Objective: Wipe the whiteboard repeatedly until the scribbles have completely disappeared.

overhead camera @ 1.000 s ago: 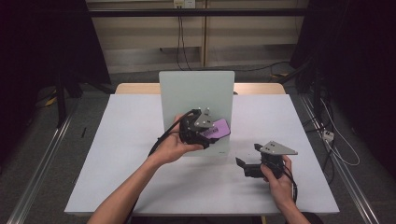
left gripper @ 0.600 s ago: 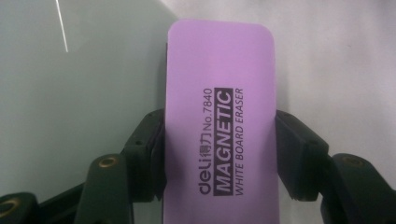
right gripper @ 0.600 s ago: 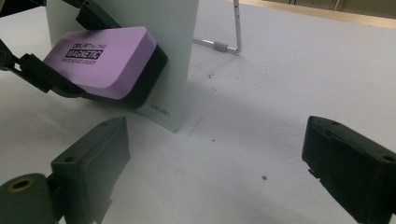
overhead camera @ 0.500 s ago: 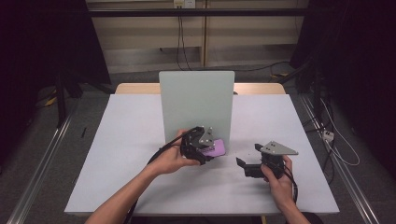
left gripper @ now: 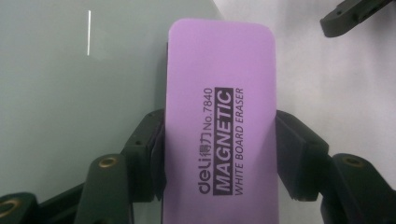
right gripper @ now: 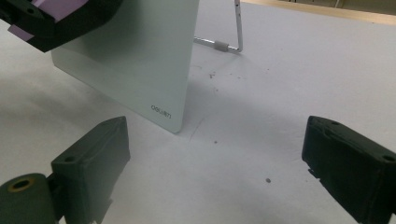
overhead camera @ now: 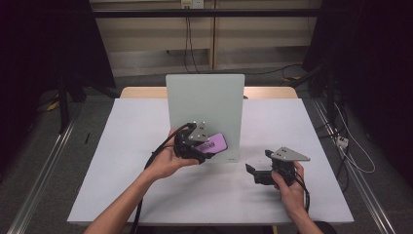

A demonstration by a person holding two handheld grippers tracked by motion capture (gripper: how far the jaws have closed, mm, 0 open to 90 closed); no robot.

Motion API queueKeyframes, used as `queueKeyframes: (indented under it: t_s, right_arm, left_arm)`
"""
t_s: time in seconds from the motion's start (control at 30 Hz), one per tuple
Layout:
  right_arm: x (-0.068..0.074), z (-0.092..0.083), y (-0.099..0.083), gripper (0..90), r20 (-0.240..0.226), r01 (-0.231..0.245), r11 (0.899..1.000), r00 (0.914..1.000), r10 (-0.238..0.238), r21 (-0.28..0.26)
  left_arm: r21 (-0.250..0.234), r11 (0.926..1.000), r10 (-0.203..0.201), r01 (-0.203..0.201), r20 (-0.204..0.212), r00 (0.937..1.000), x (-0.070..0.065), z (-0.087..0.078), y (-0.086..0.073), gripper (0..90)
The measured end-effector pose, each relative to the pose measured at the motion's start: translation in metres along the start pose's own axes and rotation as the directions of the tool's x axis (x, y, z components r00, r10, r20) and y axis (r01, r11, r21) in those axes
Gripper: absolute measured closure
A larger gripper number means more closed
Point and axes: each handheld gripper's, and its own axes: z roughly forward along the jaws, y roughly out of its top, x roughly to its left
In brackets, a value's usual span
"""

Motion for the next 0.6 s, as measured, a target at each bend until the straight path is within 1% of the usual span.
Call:
queueKeyframes:
  t_s: [0.2, 0.27, 0.33, 0.43, 0.53, 0.6]
  right_arm:
    - [0.000, 0.002, 0.001, 8.1, 0.003, 0.004, 1.000, 1.0000, -0.004, 0.001]
    - [0.000, 0.002, 0.001, 8.1, 0.000, 0.011, 1.000, 0.9999, -0.011, 0.003]
    - [0.001, 0.002, 0.000, 8.0, -0.001, 0.008, 1.000, 1.0000, -0.008, 0.004]
    - [0.000, 0.000, 0.000, 8.1, 0.000, 0.012, 1.000, 0.9999, -0.012, 0.002]
    - [0.000, -0.001, 0.000, 8.0, -0.001, 0.010, 1.000, 1.0000, -0.010, 0.000]
    - [0.000, -0.001, -0.001, 8.0, -0.001, 0.012, 1.000, 0.9999, -0.012, -0.001]
  left_arm:
    - [-0.028, 0.9988, -0.041, 0.041, -0.002, 0.9992, 0.006, -0.014, -0.005, 40.9]
    - [-0.042, 0.9970, -0.066, 0.066, -0.004, 0.9978, 0.008, -0.019, -0.007, 41.0]
    - [-0.038, 0.9957, -0.085, 0.085, 0.000, 0.9964, 0.008, -0.023, -0.009, 40.9]
    - [-0.031, 0.9956, -0.088, 0.088, 0.001, 0.9961, 0.006, -0.026, -0.012, 41.0]
    - [-0.031, 0.9956, -0.089, 0.089, 0.009, 0.9960, 0.001, -0.029, -0.013, 40.9]
    - [-0.022, 0.9955, -0.092, 0.092, 0.021, 0.9956, -0.001, -0.030, -0.014, 40.9]
